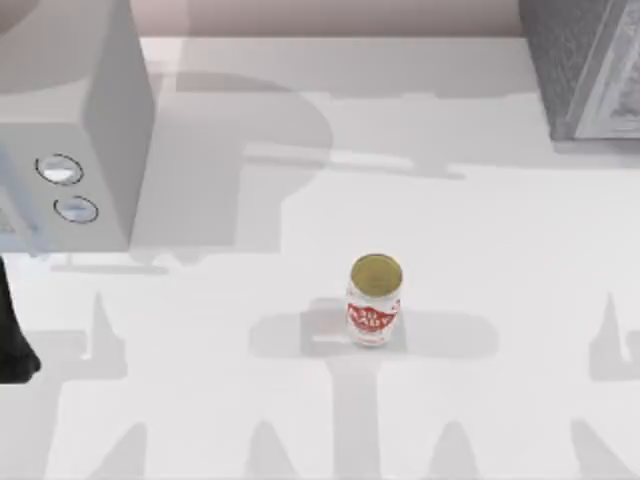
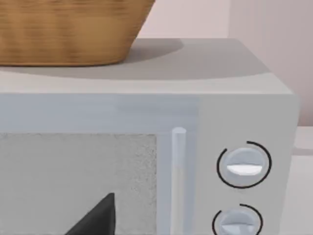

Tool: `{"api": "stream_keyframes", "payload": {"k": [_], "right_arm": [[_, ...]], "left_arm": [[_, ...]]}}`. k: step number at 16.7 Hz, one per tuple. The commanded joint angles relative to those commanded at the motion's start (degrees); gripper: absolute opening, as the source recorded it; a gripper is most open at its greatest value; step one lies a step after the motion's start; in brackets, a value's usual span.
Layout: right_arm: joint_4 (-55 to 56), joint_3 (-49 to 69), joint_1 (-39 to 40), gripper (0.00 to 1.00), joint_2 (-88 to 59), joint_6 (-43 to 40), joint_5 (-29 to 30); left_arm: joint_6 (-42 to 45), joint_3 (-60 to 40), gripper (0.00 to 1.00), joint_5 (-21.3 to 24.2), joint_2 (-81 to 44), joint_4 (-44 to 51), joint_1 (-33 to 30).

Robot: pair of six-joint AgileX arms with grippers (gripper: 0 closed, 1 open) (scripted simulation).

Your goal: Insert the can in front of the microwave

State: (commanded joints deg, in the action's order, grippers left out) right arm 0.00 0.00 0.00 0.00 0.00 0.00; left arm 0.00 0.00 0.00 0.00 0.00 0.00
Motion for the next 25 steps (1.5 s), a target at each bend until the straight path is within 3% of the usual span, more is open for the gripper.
{"api": "stream_keyframes", "payload": {"k": [5,9,25], "right_arm": [[0.0,0.0,0.0,1.0,0.0,0.0,0.0],[0.0,0.0,0.0,1.0,0.0,0.0,0.0],[0.0,0.0,0.0,1.0,0.0,0.0,0.0]], "left_arm": [[0.05,-3.1,1.0,0.01,-3.37,2.05,-1.23],[0.13,-14.05,1.0,0.02,-15.25,9.2,-5.47],[0.29,-90.28,1.0,0.1,-98.22,60.18,-35.27]]}}
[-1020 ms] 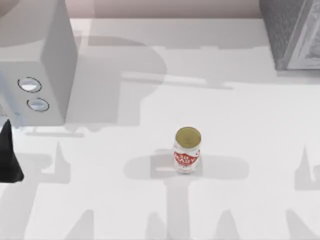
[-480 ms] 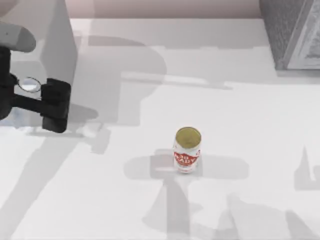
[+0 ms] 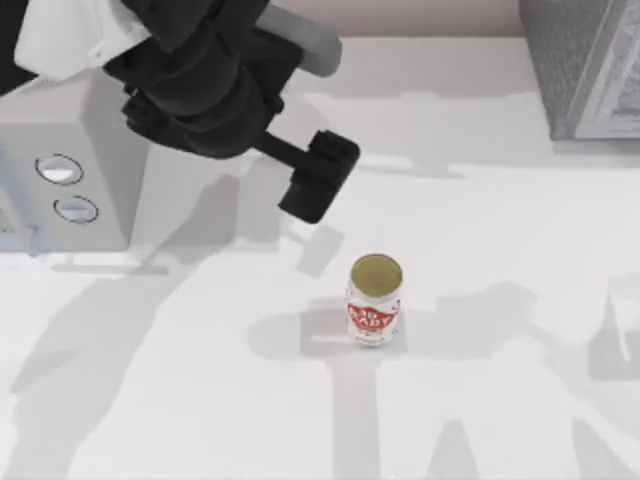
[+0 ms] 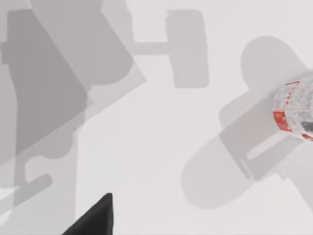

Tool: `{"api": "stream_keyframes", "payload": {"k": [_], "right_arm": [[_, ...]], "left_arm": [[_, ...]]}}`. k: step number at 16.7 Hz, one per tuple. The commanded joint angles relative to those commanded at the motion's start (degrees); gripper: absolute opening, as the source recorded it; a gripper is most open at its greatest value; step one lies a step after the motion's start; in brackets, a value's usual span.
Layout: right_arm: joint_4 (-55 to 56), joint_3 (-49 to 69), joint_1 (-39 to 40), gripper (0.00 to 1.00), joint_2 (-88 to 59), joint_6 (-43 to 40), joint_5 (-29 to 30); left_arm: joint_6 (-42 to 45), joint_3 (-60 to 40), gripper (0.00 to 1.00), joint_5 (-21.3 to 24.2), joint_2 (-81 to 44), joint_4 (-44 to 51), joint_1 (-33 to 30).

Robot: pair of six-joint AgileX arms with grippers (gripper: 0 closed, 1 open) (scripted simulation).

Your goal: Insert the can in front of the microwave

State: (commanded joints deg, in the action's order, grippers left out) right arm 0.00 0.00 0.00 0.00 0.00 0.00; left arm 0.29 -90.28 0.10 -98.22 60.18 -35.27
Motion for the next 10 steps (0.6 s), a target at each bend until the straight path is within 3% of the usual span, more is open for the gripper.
{"api": "stream_keyframes", "payload": {"k": [5,10], "right_arm": [[0.0,0.0,0.0,1.0,0.0,0.0,0.0],[0.0,0.0,0.0,1.0,0.0,0.0,0.0]], "left_arm": [[0.02,-19.58,1.0,0.02,-21.24,12.81,-7.47],[-0.04,-29.08,1.0,0.07,-31.58,19.08,-11.06]]}}
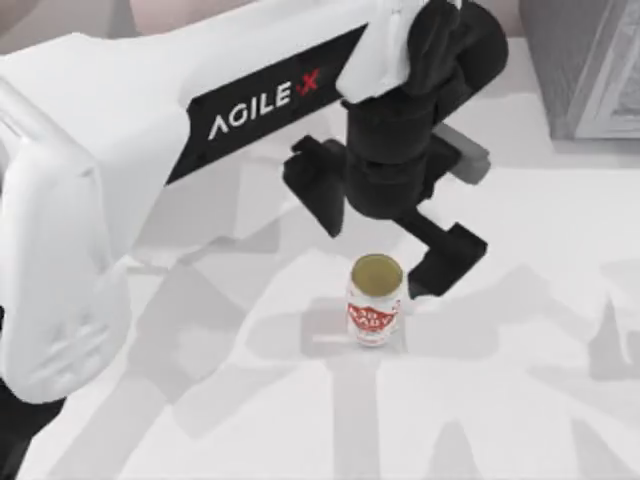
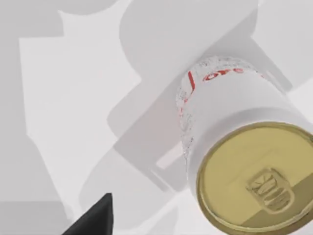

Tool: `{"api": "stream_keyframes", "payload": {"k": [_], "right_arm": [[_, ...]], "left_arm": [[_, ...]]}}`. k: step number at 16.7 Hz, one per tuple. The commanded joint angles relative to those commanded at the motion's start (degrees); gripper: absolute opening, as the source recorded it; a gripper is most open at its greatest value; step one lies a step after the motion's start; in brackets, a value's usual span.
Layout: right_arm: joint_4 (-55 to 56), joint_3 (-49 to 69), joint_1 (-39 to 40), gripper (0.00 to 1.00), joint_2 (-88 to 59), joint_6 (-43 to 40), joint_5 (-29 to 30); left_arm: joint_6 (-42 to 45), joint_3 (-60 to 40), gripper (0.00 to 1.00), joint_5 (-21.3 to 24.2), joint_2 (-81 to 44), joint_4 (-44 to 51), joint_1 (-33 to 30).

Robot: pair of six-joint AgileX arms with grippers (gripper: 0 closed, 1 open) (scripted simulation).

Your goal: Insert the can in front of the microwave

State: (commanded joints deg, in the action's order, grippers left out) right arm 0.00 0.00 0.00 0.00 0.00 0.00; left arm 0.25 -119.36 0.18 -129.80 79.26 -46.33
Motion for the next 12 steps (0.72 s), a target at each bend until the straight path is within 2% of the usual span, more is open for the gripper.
{"api": "stream_keyframes", "payload": {"k": [7,12], "right_arm": [[0.0,0.0,0.0,1.0,0.0,0.0,0.0],[0.0,0.0,0.0,1.0,0.0,0.0,0.0]], "left_arm": [[0.13,0.76,1.0,0.0,-0.35,-0.84,0.03],[0.11,9.88,1.0,0.01,-1.05,-10.86,0.0]]}}
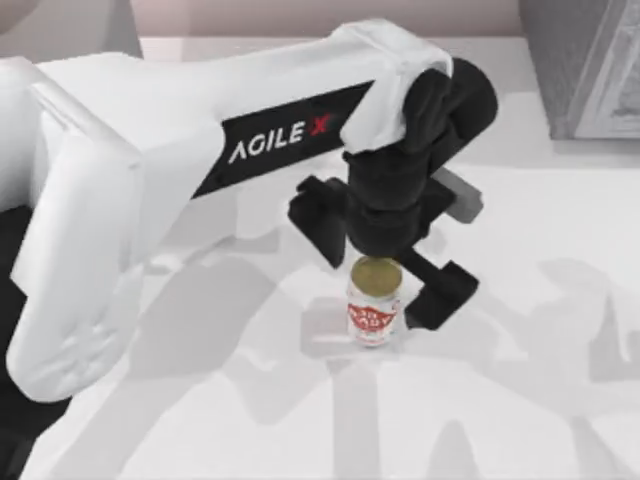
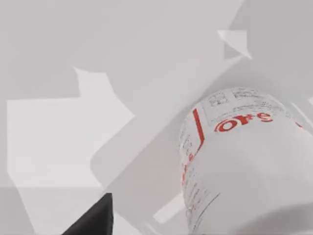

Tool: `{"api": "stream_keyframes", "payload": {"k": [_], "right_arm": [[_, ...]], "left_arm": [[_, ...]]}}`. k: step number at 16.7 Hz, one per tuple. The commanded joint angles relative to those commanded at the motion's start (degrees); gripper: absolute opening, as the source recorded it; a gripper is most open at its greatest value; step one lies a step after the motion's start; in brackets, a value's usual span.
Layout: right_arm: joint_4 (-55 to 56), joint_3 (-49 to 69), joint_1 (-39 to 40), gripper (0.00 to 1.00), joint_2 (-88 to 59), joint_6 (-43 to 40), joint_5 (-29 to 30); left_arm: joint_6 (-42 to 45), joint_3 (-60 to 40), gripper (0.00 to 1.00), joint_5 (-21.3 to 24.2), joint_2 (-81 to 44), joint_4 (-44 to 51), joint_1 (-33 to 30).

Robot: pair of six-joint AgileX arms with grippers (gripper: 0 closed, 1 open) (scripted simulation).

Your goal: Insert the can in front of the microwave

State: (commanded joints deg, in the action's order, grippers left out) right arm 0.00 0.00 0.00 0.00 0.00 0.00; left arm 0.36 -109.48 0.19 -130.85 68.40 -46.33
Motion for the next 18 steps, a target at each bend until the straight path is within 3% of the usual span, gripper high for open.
{"api": "stream_keyframes", "payload": {"k": [5,18], "right_arm": [[0.0,0.0,0.0,1.0,0.0,0.0,0.0],[0.0,0.0,0.0,1.0,0.0,0.0,0.0]], "left_arm": [[-0.02,1.83,1.0,0.0,-0.26,-1.9,-0.04],[-0.02,1.83,0.02,0.0,-0.26,-1.9,-0.04]]}}
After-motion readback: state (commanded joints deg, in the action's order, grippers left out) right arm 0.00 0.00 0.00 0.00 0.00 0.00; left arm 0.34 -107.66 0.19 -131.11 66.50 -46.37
